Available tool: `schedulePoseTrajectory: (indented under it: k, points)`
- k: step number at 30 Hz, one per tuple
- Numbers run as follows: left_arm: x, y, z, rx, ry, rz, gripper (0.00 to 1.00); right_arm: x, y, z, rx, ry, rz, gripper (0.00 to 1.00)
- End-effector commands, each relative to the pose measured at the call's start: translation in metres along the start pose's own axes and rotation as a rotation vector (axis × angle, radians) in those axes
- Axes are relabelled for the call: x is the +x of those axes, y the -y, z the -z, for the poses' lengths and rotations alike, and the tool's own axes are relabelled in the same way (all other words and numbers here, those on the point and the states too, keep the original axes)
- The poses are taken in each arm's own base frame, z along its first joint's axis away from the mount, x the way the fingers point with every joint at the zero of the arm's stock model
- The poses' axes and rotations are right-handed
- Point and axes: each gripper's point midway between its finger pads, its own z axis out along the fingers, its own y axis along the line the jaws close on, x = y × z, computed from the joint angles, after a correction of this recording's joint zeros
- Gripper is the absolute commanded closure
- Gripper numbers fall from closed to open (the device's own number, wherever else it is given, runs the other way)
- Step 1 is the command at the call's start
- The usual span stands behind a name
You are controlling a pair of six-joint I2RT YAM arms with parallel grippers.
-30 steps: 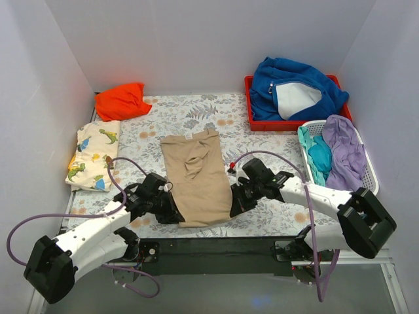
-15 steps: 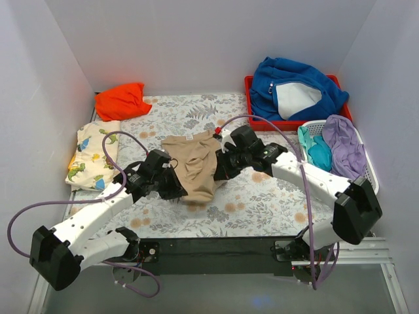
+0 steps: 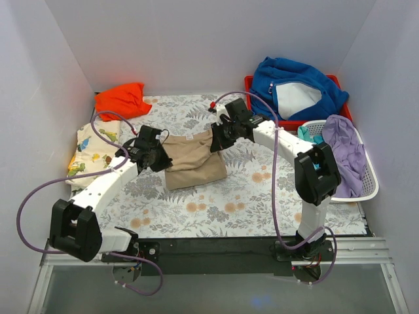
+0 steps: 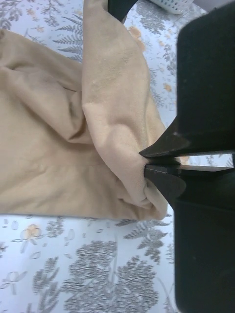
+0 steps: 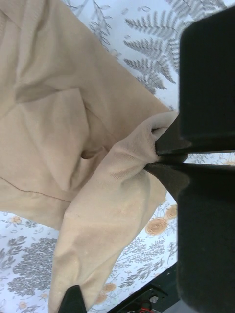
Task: Fold and stack the t-shirts
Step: Fold the tshirt
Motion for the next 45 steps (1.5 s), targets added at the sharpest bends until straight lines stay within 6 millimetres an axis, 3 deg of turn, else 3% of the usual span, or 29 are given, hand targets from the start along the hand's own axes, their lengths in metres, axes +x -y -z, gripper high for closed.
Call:
schedulePoseTrajectory:
  k: [1,5,11,13,14,15,17,18,21,22,24,25,26,27,29,33,36,38,40,41,42,45]
  points:
    - [-0.042,0.019,-0.005,0.053,0.107,-0.053,1.0,-0.03,0.009,-0.001,-0.047,0.034,0.038,0.99]
    - [-0.062,0.029,-0.024,0.076,0.12,-0.055,1.0,-0.048,0.028,-0.009,-0.054,0.04,0.025,0.99]
    - [-0.109,0.046,-0.044,0.102,0.182,-0.069,1.0,-0.085,0.052,-0.021,-0.078,0.089,0.012,0.99]
    - [-0.124,0.047,-0.052,0.1,0.197,-0.066,1.0,-0.089,0.066,-0.032,-0.083,0.081,-0.011,0.97]
    - [-0.128,0.045,-0.057,0.09,0.203,-0.076,1.0,-0.104,0.065,-0.029,-0.091,0.112,0.002,0.84]
    - [-0.134,0.044,-0.06,0.085,0.209,-0.074,1.0,-0.107,0.069,-0.032,-0.093,0.118,0.008,0.67]
    - [-0.141,0.036,-0.073,0.063,0.218,-0.072,0.86,-0.111,0.09,-0.044,-0.052,0.142,0.026,0.49]
    - [-0.148,0.03,-0.076,0.043,0.244,-0.057,0.61,-0.116,0.099,-0.047,-0.033,0.167,0.034,0.46]
    - [-0.169,0.02,-0.085,0.038,0.319,-0.008,0.5,-0.134,0.122,-0.041,0.018,0.237,0.045,0.36]
    - [-0.176,0.018,-0.084,0.035,0.336,-0.003,0.48,-0.145,0.132,-0.028,0.086,0.272,0.056,0.36]
    - [-0.187,0.022,-0.079,0.028,0.354,-0.033,0.46,-0.143,0.139,-0.017,0.143,0.274,0.082,0.35]
    - [-0.194,0.02,-0.075,0.007,0.38,-0.038,0.45,-0.154,0.129,0.0,0.149,0.312,0.108,0.35]
    - [-0.197,0.021,-0.071,0.005,0.395,-0.046,0.45,-0.155,0.125,0.005,0.145,0.324,0.119,0.35]
    - [-0.204,0.026,-0.06,0.017,0.417,-0.069,0.45,-0.144,0.123,0.003,0.133,0.303,0.109,0.34]
    - [-0.2,0.039,-0.053,0.083,0.394,-0.091,0.45,-0.141,0.108,0.008,0.076,0.302,0.101,0.34]
    - [-0.18,0.062,-0.047,0.235,0.31,-0.127,0.45,-0.123,0.077,-0.008,-0.048,0.247,0.094,0.35]
    - [-0.158,0.061,-0.061,0.271,0.225,-0.097,0.45,-0.121,0.066,-0.023,-0.091,0.229,0.097,0.35]
    - [-0.147,0.052,-0.076,0.248,0.193,-0.071,0.45,-0.123,0.063,-0.036,-0.108,0.222,0.102,0.35]
    - [-0.15,0.055,-0.083,0.271,0.207,-0.07,0.45,-0.118,0.07,-0.054,-0.122,0.202,0.092,0.35]
    - [-0.147,0.055,-0.092,0.278,0.191,-0.065,0.45,-0.129,0.07,-0.054,-0.123,0.223,0.105,0.35]
    - [-0.149,0.064,-0.093,0.325,0.196,-0.075,0.45,-0.123,0.075,-0.067,-0.139,0.206,0.098,0.35]
    - [-0.148,0.07,-0.114,0.359,0.167,-0.064,0.45,-0.136,0.073,-0.078,-0.189,0.236,0.111,0.36]
